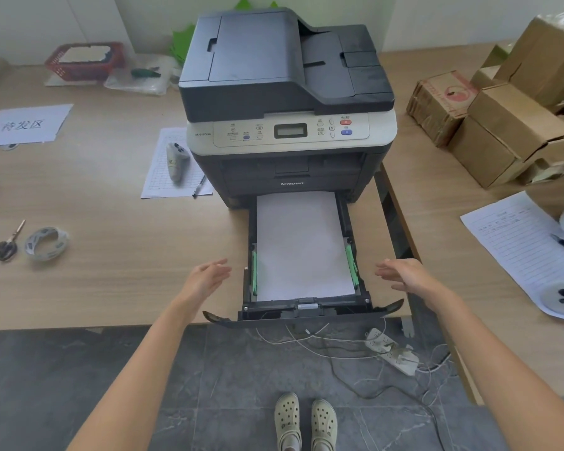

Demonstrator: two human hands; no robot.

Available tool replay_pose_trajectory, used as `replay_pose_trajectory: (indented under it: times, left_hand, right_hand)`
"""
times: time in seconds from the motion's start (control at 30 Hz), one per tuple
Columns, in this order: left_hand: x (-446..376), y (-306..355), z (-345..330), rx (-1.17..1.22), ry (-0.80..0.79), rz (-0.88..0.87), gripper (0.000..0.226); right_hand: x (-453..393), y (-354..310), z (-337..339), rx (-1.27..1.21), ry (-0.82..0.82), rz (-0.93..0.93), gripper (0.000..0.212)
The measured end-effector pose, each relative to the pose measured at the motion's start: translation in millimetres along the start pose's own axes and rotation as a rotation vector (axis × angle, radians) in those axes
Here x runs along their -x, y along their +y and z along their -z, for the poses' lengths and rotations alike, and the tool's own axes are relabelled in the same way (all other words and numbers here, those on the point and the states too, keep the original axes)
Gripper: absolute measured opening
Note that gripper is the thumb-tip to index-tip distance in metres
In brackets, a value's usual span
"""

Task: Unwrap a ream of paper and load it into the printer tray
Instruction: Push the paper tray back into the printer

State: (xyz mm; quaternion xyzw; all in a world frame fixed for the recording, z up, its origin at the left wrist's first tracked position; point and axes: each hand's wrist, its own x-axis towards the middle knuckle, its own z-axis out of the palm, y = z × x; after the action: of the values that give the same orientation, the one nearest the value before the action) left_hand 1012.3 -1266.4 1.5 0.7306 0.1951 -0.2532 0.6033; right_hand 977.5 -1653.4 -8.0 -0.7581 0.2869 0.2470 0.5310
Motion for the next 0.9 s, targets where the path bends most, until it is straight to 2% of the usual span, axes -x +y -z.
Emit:
replay_pose_trajectory:
  times: [0.1, 0.2, 0.37, 0.47, 0.6, 0.73, 0.9]
  left_hand:
    - [6.9, -12.6, 11.1, -0.052, -0.001, 0.033, 0.039]
    - [20.7, -37.3, 9.9, -0.025, -0.002, 0.059, 0.037]
    - [39.8, -70.3, -5.7, 0.246, 0.149, -0.005, 0.038]
    - [55.3, -81.8, -20.6, 0.512, 0.249, -0.019, 0.043]
    - [67.1, -89.6, -36.8, 0.829, 0.299, -0.045, 0.046]
    - [73.2, -90.2, -42.6, 0.951, 0.312, -0.069, 0.053]
    - [72.8, -85.3, -42.3, 0.981, 0.298, -0.094, 0.05]
  right_hand:
    - [9.8, 17.0, 5.1, -0.008, -0.019, -0.03, 0.033]
    - [27.3, 35.3, -1.4, -0.133, -0.031, -0.043, 0.032]
    - [47.3, 59.8, -24.2, -0.42, 0.074, 0.058, 0.034]
    - [57.3, 69.6, -38.7, -0.575, 0.122, 0.09, 0.044]
    - [64.8, 78.1, -56.9, -0.684, 0.136, 0.109, 0.056]
    - [67.2, 83.0, -68.3, -0.808, 0.167, 0.113, 0.048]
    - [72.0, 72.2, -66.8, -0.952, 0.205, 0.124, 0.043]
